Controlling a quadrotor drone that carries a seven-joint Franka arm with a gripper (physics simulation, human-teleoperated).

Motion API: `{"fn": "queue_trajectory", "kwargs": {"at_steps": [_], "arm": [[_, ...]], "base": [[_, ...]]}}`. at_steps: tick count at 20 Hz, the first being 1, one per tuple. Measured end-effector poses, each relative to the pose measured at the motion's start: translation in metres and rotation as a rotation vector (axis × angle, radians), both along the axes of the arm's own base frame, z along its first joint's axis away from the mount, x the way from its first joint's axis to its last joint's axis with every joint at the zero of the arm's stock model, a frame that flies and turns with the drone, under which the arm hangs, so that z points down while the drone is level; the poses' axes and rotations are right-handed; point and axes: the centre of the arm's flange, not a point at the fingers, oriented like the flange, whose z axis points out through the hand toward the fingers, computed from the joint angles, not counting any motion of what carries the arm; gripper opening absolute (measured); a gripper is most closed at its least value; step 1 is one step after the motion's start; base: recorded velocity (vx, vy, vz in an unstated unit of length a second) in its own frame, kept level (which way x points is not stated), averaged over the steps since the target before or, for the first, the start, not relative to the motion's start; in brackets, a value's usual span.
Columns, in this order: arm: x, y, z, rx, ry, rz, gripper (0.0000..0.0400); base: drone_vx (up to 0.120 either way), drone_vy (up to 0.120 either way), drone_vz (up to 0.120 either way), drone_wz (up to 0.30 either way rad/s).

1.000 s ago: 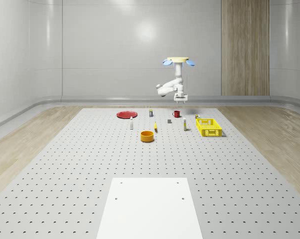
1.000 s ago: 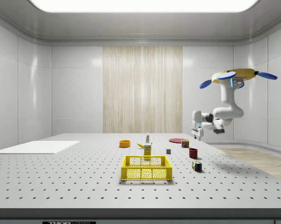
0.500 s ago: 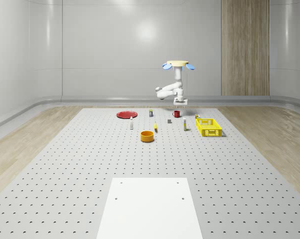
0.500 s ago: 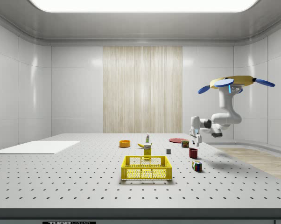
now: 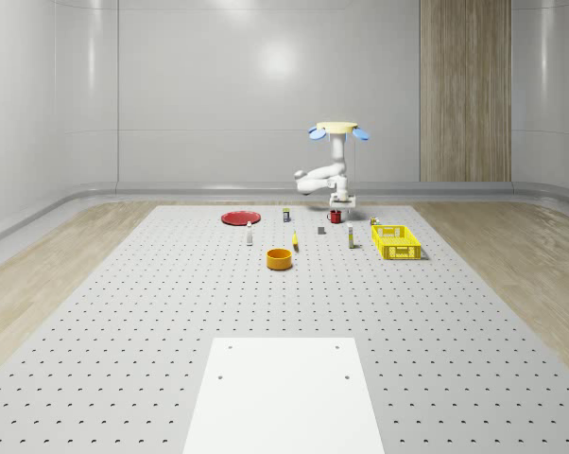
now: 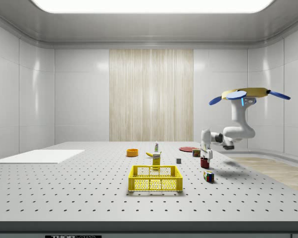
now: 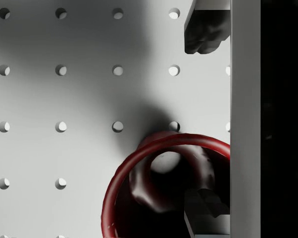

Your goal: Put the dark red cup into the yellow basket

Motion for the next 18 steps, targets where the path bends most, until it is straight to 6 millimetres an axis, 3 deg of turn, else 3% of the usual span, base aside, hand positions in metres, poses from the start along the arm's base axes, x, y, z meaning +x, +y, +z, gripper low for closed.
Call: {"fn": "queue_trajectory", "kwargs": {"at_steps": [4,18], "arm": [[0.0000,0.0000,0.0000,0.000,0.000,0.000,0.0400],[0.0000,0.0000,0.0065,0.000,0.000,0.000,0.0400]], "base": [[0.000,-0.050,-0.020,0.000],[0.000,0.000,0.000,0.000]]}}
